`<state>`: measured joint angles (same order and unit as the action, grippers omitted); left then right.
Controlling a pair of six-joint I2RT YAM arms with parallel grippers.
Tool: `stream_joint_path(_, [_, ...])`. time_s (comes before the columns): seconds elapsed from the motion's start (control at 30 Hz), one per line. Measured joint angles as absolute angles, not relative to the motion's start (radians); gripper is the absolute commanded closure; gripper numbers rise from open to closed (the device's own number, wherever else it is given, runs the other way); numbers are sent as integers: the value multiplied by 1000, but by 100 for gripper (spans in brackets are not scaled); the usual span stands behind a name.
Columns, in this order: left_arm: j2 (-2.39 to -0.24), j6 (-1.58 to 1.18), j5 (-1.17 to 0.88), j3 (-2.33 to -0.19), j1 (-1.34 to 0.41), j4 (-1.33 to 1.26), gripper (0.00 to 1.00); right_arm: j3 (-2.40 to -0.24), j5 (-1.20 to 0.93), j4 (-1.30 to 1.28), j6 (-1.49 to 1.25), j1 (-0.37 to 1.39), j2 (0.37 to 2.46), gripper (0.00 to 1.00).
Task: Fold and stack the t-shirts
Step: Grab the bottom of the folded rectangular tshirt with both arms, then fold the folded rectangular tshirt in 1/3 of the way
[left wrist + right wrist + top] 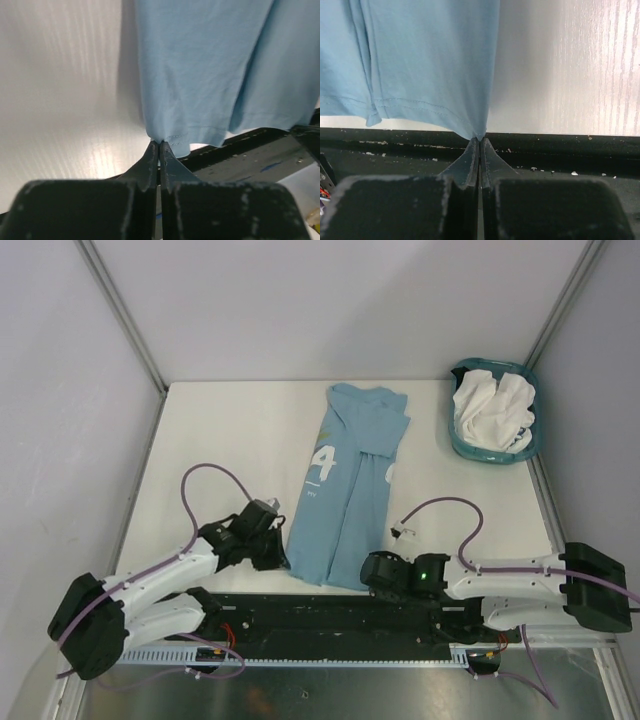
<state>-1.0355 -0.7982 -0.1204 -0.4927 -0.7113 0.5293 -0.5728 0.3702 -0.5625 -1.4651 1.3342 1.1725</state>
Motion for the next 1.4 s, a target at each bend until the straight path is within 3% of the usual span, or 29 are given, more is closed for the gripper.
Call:
stream_joint_path(0.2, [-1052, -804, -125, -617, -712, 545, 100, -649, 384, -611, -1403, 1285, 1159, 100])
stream_joint_path(0.43, [-1214, -766, -94, -837, -689, 533, 100, -807, 403, -591, -1212, 1052, 1184, 100])
stream_joint_path(0.8, [-1610, -678, -83, -1128, -559, 412, 100, -956, 365, -391, -925, 701, 1456, 100])
stream_joint_path(1.13, [-1895, -651, -86, -1356, -490, 361, 100, -1136, 309, -241, -816, 551, 1747, 100])
stream_joint_path(1.4, [-1994, -646, -108, -1488, -454, 348, 100, -1191, 289, -225, -799, 479, 1821, 100])
